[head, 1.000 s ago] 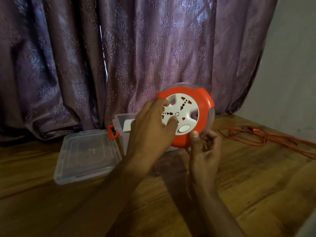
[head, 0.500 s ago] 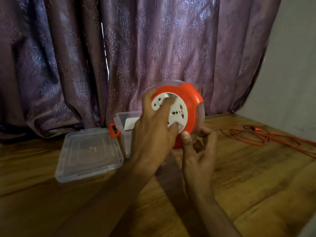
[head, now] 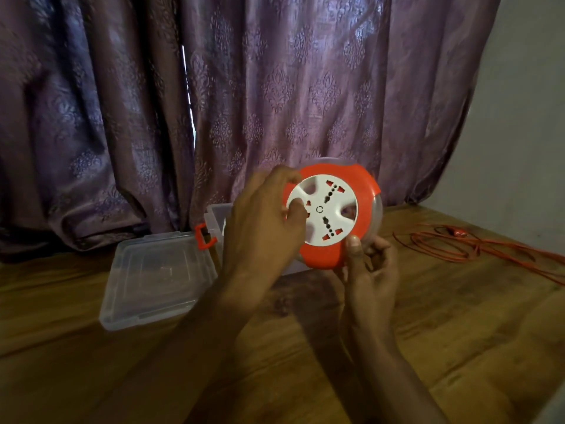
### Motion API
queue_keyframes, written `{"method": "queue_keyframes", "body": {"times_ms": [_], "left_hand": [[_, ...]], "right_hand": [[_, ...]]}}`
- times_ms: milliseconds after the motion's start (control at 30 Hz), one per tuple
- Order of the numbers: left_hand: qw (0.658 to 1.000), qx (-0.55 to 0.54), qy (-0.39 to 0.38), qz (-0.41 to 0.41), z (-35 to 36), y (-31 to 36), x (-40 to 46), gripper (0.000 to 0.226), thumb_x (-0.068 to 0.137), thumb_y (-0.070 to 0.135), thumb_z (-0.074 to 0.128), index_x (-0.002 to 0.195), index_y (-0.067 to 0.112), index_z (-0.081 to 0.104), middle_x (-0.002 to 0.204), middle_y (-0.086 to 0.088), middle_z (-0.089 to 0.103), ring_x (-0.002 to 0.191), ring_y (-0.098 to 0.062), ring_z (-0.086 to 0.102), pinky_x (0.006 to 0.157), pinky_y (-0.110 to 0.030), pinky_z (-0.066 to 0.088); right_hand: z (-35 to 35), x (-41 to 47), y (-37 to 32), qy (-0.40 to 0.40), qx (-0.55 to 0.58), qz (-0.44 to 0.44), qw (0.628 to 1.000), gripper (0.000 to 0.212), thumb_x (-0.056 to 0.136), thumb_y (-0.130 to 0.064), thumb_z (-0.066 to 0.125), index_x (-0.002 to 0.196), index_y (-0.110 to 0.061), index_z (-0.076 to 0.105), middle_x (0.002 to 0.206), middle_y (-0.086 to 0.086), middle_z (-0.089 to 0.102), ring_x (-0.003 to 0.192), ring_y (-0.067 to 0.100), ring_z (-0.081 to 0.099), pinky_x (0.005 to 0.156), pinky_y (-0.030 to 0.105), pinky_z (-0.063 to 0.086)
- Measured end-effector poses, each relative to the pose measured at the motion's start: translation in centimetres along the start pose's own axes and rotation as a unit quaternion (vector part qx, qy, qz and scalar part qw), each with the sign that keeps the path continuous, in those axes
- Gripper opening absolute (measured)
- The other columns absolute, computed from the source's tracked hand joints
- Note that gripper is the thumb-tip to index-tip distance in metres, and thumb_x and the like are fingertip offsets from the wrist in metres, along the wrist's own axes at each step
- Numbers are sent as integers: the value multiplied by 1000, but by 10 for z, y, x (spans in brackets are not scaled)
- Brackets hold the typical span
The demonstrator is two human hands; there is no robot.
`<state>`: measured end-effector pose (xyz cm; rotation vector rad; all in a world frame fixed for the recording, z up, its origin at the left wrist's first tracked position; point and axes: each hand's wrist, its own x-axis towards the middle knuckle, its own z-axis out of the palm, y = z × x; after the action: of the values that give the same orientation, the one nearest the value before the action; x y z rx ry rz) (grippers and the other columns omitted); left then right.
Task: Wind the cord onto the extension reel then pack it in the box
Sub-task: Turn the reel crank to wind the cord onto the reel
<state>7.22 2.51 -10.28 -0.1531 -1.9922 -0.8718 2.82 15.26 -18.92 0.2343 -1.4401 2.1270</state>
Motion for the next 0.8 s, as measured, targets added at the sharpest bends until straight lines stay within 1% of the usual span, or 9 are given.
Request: {"method": "queue_keyframes", "body": {"times_ms": [67, 167, 267, 367, 467, 533, 600, 667, 800], "left_hand": [[998, -24, -33, -56, 4, -1, -2, 26, 84, 30, 61, 109, 32, 60, 110, 9, 65, 90, -13, 64, 81, -31, 52], [993, -15, -55, -99, 15, 3, -11, 39, 83, 42, 63, 121, 36, 54, 116, 10, 55, 97, -16, 63, 90, -35, 48], [987, -27, -59, -148, 21, 2, -14, 57, 81, 54, 60, 133, 35, 48, 129, 8, 42, 96, 1, 52, 88, -26, 39], [980, -47, -45, -185, 23, -2, -15, 60, 80, 56, 62, 134, 34, 47, 140, 6, 35, 115, -12, 50, 93, -26, 38], [990, -10, -26, -138, 18, -2, -18, 53, 80, 49, 66, 128, 36, 50, 145, 4, 32, 120, -22, 51, 96, -35, 44], [996, 42, -43, -68, 15, -1, -19, 51, 81, 37, 65, 128, 38, 47, 149, 4, 26, 120, -27, 50, 98, -42, 44], [989, 132, -71, 18, 13, 1, -20, 47, 81, 30, 47, 127, 40, 46, 152, 2, 23, 127, -32, 45, 104, -46, 34], [977, 179, -81, 84, 11, 3, -19, 49, 78, 30, 31, 121, 37, 54, 149, -1, 33, 130, -28, 45, 108, -47, 23], [969, 188, -111, 114, 9, -3, -15, 52, 75, 15, 51, 120, 40, 59, 150, -2, 36, 133, -22, 42, 109, -56, 23]], "right_hand": [[0, -2, -2, 7, -18, -16, 1000, 24, 81, -41, 72, 101, -36, 59, 109, 1, 70, 103, 22, 70, 92, 63, 56], [4, -9, -8, -3, -40, -44, 998, 26, 81, -45, 72, 102, -38, 59, 104, -4, 68, 93, 16, 67, 86, 63, 56], [7, -18, -12, -33, -69, -74, 994, 30, 83, -43, 71, 107, -33, 57, 109, -1, 68, 102, 22, 68, 89, 57, 57], [10, -24, -13, -59, -83, -91, 991, 28, 85, -34, 72, 107, -31, 56, 104, -5, 68, 100, 25, 70, 85, 56, 59], [11, -27, -14, -64, -85, -98, 989, 26, 86, -31, 72, 106, -31, 56, 103, -6, 68, 99, 27, 71, 84, 56, 58], [11, -26, -13, -59, -76, -91, 991, 28, 85, -35, 72, 108, -29, 57, 104, -9, 69, 100, 22, 71, 85, 54, 58], [11, -23, -13, -47, -63, -74, 994, 36, 82, -43, 72, 109, -25, 59, 103, -13, 69, 97, 14, 70, 84, 55, 58], [10, -18, -12, -41, -35, -44, 998, 39, 78, -47, 73, 107, -24, 61, 101, -9, 69, 92, 18, 68, 82, 64, 55], [8, -9, -7, -34, 11, 7, 999, 33, 72, -45, 76, 97, -27, 64, 93, -8, 69, 88, 22, 63, 86, 72, 51]]}}
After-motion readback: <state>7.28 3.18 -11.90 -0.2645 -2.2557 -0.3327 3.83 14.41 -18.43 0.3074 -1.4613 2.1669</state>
